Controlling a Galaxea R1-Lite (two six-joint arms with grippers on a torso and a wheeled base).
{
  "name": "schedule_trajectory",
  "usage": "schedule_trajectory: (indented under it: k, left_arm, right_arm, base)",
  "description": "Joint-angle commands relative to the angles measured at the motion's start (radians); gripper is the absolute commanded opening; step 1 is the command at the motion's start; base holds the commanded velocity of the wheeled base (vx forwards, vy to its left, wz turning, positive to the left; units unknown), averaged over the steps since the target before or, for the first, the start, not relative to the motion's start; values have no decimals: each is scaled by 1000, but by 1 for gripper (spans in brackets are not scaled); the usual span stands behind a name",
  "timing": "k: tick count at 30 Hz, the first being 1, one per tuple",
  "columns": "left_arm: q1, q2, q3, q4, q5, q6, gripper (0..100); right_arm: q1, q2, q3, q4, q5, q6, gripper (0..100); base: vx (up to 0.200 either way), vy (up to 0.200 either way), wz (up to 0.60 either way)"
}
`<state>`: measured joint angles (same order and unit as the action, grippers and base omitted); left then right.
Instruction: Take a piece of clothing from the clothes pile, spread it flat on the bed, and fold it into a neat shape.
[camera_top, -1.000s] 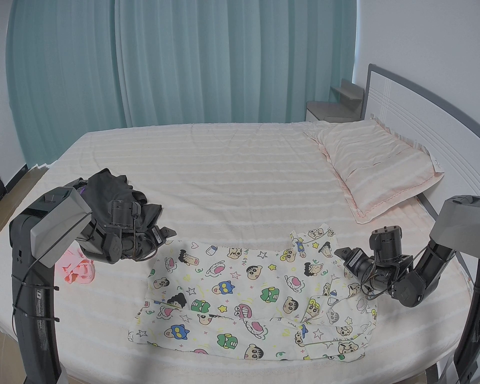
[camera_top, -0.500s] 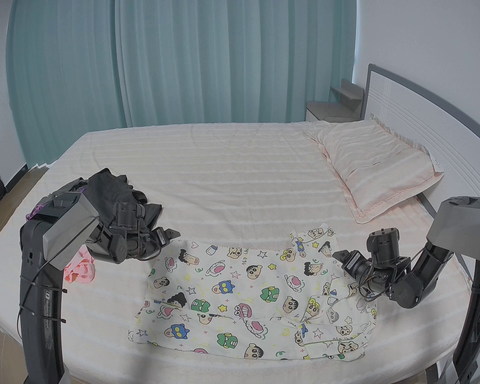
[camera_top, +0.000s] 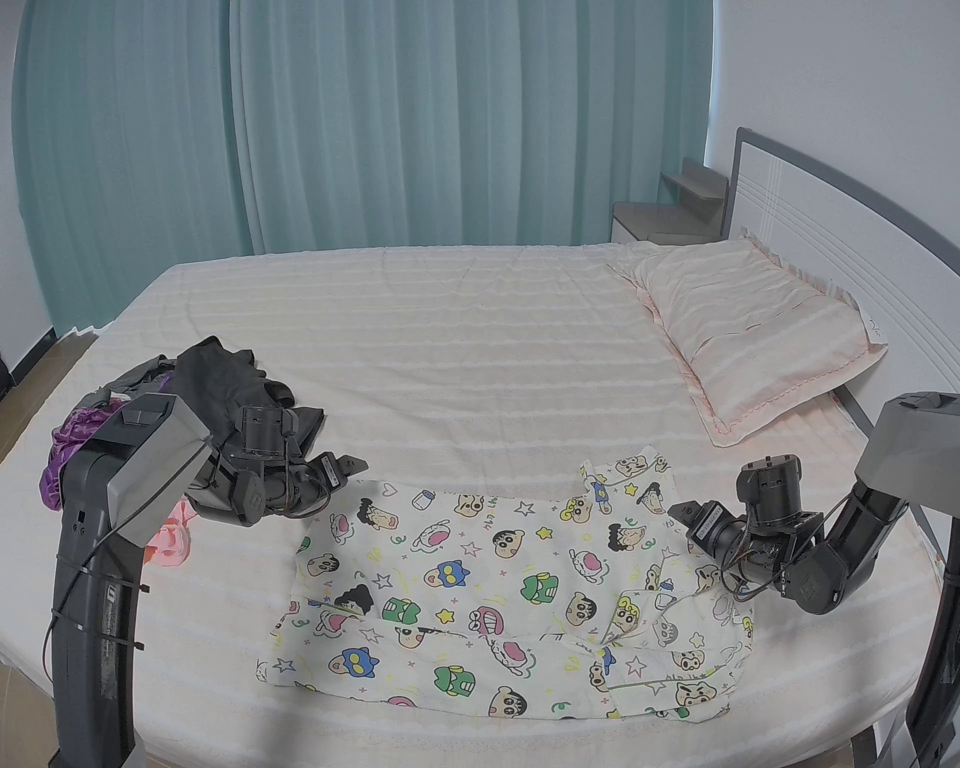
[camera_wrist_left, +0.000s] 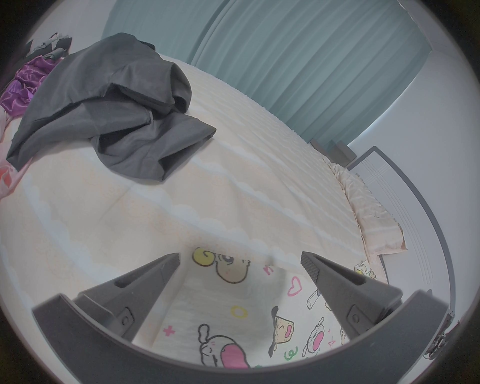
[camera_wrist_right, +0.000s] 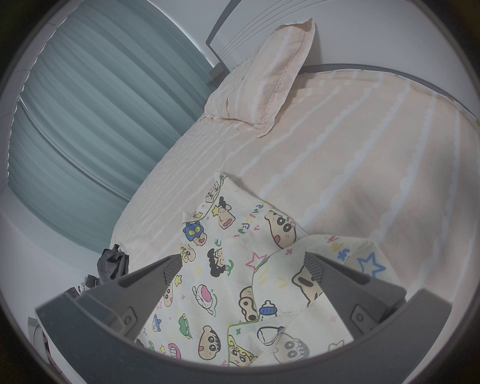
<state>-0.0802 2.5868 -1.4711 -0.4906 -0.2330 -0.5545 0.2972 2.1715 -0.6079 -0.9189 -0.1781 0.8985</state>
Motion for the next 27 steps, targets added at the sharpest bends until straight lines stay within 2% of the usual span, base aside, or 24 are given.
schedule_trajectory:
  k: [1,7,8,14,18,22,27]
  left_arm:
    - [-9,13,-8,7,-2,-1,100]
    - [-21,15,-9,14,-2,-1,100]
    - [-21,15,-9,12,-2,-1,0]
    - [-13,15,-26,7,15,-1,0]
    - [-7,13,-26,11,30,-1,0]
    - [-7,12,-20,9,86,-2,0]
    - [-6,4,8,7,153,1,0]
  right_arm:
    - [0,1,-1,0,0,-9,100]
    - [-23,2,-18,2,8,-29,100]
    - [-29,4,-27,3,8,-32,100]
    - [-76,37,-84,11,29,-122,100]
    - [-89,57,-132,20,60,-147,100]
    - [-102,93,-251,118,140,-182,100]
    - [-115,171,-437,252,164,-193,100]
  base:
    - [0,0,0]
    - [0,0,0]
    - [0,0,0]
    - [0,0,0]
    - [0,0,0]
    - [0,0,0]
    - [0,0,0]
